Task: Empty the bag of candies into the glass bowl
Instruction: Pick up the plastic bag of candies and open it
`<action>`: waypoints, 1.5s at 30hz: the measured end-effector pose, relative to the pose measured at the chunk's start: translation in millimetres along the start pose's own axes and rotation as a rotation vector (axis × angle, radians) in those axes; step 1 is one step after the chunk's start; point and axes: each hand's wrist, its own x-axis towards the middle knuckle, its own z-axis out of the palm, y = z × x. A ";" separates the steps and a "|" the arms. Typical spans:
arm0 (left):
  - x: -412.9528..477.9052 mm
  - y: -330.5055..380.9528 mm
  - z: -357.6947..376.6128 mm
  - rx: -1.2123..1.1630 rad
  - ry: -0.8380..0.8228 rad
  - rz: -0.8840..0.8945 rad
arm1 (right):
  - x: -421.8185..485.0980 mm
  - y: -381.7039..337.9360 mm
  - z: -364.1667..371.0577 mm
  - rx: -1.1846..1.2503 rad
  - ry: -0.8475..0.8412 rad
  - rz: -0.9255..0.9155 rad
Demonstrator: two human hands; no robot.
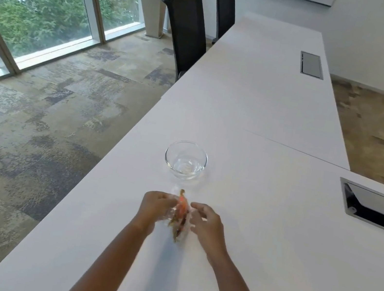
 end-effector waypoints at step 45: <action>-43.4 -5.1 93.3 0.098 -0.060 0.225 | -28.9 -17.0 -88.3 -0.023 0.123 -0.033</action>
